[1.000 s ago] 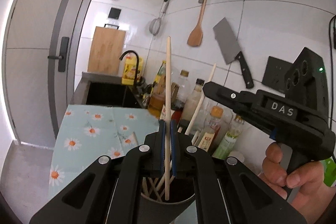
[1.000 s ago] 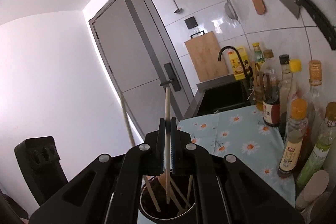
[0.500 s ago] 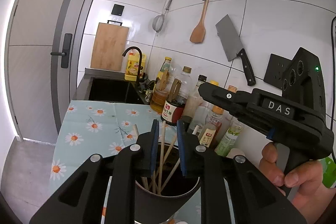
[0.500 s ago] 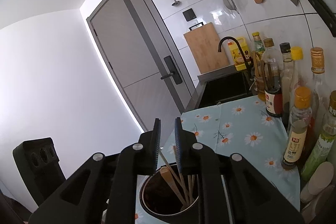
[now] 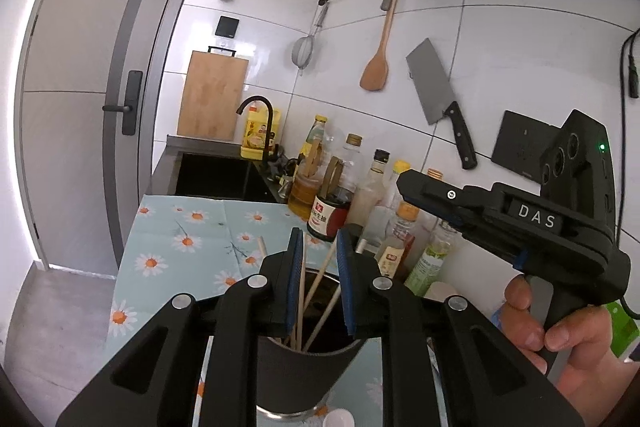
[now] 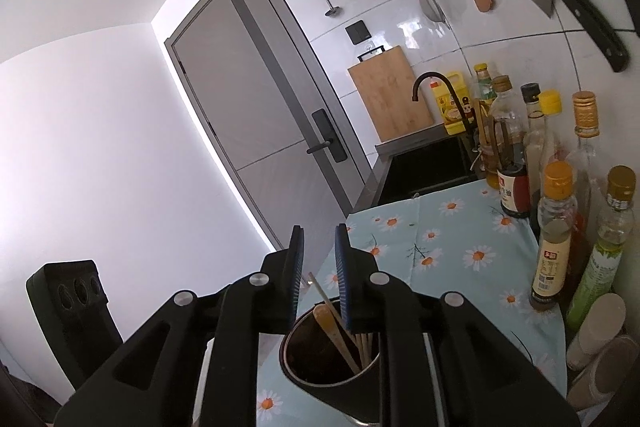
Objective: Organize utensils
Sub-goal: 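Move both open tools back down to the utensils on the tablecloth, then close the left tool on a wooden chopstick beside the white spoon, then grasp a pale chopstick with the right tool while the left tool lifts its chopstick, then carry both chopsticks upright up over the black holder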
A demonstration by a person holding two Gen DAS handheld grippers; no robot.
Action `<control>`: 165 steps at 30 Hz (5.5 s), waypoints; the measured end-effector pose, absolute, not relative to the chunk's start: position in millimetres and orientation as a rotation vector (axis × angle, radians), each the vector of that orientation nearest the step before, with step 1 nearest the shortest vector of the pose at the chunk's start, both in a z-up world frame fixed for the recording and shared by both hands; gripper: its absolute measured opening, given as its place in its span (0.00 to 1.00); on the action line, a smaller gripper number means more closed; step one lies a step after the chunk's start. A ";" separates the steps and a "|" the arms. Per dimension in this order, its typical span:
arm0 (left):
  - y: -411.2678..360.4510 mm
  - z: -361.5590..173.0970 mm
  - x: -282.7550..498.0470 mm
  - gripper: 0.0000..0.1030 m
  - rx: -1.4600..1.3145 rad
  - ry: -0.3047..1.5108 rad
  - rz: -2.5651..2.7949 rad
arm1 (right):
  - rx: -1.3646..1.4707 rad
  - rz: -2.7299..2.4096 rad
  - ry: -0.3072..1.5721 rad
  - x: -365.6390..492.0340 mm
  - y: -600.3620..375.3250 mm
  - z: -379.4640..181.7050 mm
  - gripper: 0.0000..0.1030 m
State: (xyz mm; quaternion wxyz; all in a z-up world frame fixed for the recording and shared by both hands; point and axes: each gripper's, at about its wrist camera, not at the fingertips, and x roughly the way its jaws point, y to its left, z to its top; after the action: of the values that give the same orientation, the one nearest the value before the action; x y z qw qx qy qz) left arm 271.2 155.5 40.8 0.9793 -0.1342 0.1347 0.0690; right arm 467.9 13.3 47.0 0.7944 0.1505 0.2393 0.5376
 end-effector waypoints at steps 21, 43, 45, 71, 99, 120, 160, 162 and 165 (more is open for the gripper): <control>123.9 21.7 206.3 0.16 -0.298 0.405 0.132 | 0.333 1.179 0.646 403.4 -53.2 15.8 0.26; 98.6 -43.3 181.5 0.16 -0.397 0.618 0.125 | 0.272 1.169 0.896 373.7 -78.7 -64.0 0.26; 97.1 -50.1 183.1 0.16 -0.396 0.658 0.116 | 0.268 1.165 0.907 371.6 -81.3 -69.1 0.26; 101.0 -123.8 268.7 0.16 -0.374 1.195 0.173 | 0.307 1.100 0.989 353.3 -123.5 -118.3 0.29; 107.9 -142.3 311.2 0.04 -0.429 1.453 0.290 | 0.346 1.148 1.095 354.0 -119.5 -132.1 0.29; 141.5 -113.0 226.2 0.03 -0.673 1.171 0.160 | -0.003 0.927 1.463 392.4 -35.4 -118.6 0.33; 199.9 -100.3 179.4 0.03 -0.728 0.955 -0.068 | -0.344 0.535 1.565 418.5 83.7 -153.2 0.05; 198.3 -94.9 179.2 0.03 -0.729 0.944 -0.087 | -0.323 0.541 1.543 423.5 64.7 -145.9 0.05; 196.0 -82.8 181.8 0.03 -0.706 0.926 -0.085 | -0.283 0.551 1.512 427.7 46.6 -134.5 0.05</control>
State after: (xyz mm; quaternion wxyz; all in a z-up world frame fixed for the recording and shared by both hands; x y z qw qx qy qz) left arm 181.8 196.0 -82.8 0.8345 -0.3334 0.4369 -0.0401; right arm 427.7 46.6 -134.5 0.6845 -0.1264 0.6746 0.2457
